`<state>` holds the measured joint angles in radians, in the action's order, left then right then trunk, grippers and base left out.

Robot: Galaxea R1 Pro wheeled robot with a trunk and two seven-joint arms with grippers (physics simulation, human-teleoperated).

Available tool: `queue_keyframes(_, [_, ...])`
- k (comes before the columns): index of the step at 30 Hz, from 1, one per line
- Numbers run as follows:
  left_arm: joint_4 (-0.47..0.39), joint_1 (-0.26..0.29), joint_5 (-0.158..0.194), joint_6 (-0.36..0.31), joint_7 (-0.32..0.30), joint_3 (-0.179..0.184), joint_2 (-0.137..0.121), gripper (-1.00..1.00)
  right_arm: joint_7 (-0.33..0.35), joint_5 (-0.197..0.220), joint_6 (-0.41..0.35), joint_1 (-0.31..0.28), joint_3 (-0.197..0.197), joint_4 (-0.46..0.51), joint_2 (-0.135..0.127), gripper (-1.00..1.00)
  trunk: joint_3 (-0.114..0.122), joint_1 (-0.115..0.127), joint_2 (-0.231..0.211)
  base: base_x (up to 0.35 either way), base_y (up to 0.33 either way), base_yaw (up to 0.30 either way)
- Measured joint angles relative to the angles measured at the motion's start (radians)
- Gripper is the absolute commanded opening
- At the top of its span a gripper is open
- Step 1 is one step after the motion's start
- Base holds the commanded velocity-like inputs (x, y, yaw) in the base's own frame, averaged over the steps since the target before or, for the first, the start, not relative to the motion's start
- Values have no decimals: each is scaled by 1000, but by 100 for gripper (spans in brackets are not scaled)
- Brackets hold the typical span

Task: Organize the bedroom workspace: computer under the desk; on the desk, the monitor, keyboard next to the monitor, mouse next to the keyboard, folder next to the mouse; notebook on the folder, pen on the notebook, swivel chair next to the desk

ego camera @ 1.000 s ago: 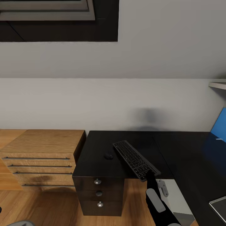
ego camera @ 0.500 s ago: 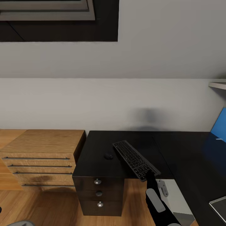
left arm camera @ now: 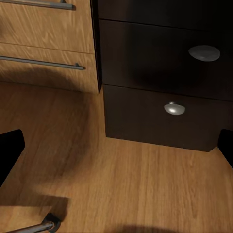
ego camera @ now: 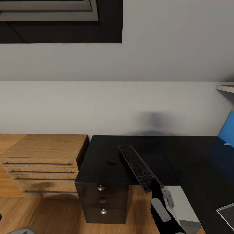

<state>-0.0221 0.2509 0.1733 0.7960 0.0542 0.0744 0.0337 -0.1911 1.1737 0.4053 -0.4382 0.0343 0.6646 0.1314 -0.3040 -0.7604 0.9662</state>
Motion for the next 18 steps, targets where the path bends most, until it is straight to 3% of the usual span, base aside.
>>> queue_keyframes(18, [0, 0, 0, 1, 0, 0, 0, 100, 0, 0, 0, 0, 1, -2, -1, 100, 0, 0, 0, 0, 0, 0])
